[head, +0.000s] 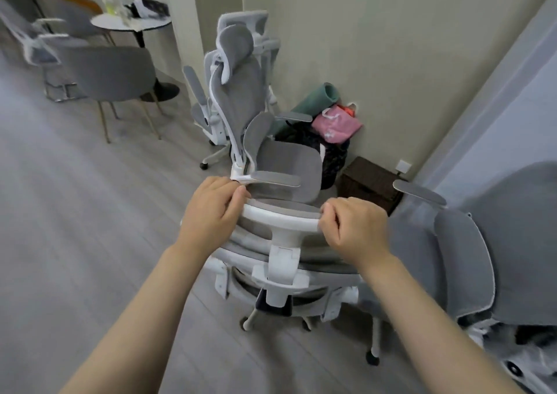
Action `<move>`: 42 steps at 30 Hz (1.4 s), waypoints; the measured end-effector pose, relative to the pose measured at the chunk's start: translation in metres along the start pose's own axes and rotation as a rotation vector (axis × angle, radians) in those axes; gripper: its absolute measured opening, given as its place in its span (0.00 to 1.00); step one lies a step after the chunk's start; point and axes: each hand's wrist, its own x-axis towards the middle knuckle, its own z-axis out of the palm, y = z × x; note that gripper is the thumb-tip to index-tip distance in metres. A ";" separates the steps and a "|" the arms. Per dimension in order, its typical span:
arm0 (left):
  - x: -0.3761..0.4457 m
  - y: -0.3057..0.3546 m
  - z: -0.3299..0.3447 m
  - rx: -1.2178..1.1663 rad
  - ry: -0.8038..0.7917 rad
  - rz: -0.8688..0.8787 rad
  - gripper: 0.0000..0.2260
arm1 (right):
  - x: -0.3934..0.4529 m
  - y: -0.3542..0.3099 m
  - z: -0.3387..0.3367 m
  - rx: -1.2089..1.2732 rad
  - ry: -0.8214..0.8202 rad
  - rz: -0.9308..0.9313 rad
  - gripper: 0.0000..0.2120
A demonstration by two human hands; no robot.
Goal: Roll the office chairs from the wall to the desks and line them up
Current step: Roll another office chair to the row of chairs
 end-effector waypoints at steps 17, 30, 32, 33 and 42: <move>-0.098 0.002 -0.050 0.001 0.205 -0.140 0.17 | -0.040 -0.064 0.012 0.200 0.275 -0.232 0.17; -0.242 -0.029 -0.166 0.090 0.370 -0.337 0.17 | -0.081 -0.219 0.024 0.372 0.261 -0.396 0.17; -0.265 -0.035 -0.187 0.117 0.383 -0.377 0.16 | -0.086 -0.246 0.027 0.414 0.250 -0.421 0.17; -0.277 -0.038 -0.197 0.125 0.395 -0.390 0.16 | -0.090 -0.260 0.028 0.432 0.243 -0.433 0.16; -0.388 -0.055 -0.284 0.189 0.583 -0.519 0.17 | -0.123 -0.394 0.041 0.554 0.203 -0.502 0.16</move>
